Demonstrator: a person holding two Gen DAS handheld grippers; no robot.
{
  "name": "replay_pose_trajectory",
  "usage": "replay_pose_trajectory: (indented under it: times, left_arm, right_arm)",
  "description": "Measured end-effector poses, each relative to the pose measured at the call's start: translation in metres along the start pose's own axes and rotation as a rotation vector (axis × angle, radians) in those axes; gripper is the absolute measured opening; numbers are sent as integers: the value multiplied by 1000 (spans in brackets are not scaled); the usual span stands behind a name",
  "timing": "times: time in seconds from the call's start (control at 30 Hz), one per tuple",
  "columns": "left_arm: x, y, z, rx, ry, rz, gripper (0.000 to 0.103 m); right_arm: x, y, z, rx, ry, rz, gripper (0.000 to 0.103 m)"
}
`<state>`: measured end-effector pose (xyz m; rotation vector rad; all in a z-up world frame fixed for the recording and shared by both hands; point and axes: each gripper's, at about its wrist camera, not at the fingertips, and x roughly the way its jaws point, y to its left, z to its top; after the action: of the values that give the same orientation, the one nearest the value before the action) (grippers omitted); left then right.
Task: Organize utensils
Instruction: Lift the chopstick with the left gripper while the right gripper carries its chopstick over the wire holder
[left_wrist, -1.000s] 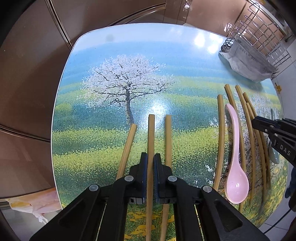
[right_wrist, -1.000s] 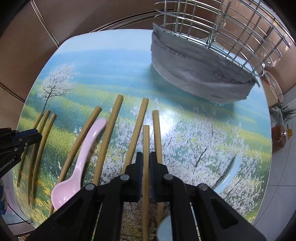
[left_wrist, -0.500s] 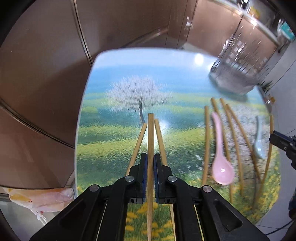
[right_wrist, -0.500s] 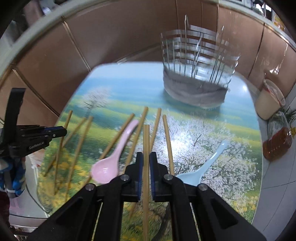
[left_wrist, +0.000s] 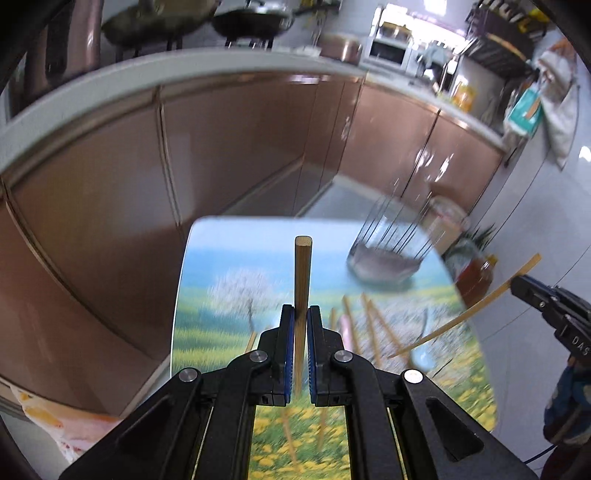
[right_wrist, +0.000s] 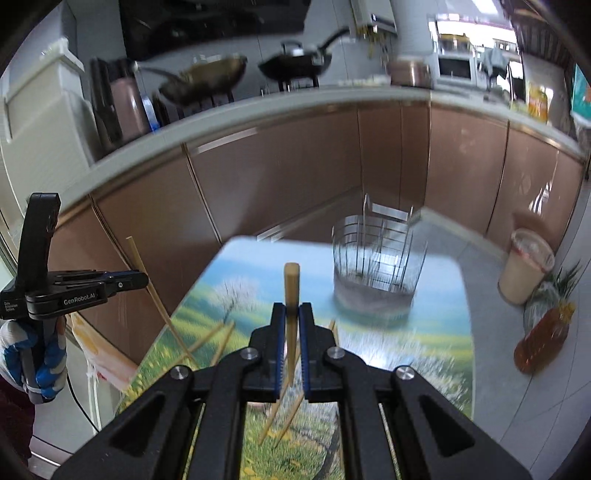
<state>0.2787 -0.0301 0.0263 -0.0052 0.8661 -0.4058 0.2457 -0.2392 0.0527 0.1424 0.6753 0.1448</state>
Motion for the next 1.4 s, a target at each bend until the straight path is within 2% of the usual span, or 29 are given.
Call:
replay_pose_trajectory:
  times: [0.2,0.4,0.57,0.73,1.0,1.2,1.4]
  left_arm:
    - [-20,-23,45,4,-88,-58,6]
    - [-21,-52,92,24,-150,-98,6]
    - [-15,-76,132,24,-204,-141,6]
    - [5,-95,164,6,-226,-173,6]
    - [67,-116,180,-2,-231,-171,6]
    - [128,-117,166,-25,-202,-145,6]
    - [167,-101,148,-80,-161,-130,6]
  right_arm:
    - [-25,-3,47,-31,-83,-21,6]
    - [-36,-14,94,-57,-144,-62,6]
    - [-34,-34,127,-52,-188,-110,6]
    - [-17,-57,144,-31,-200,-146,6]
    - [32,-95,139,-3,-165,-213,6]
    - [76,-120,114,38,-132,-212,6]
    - [109,-142,83,111,-112,-196,6]
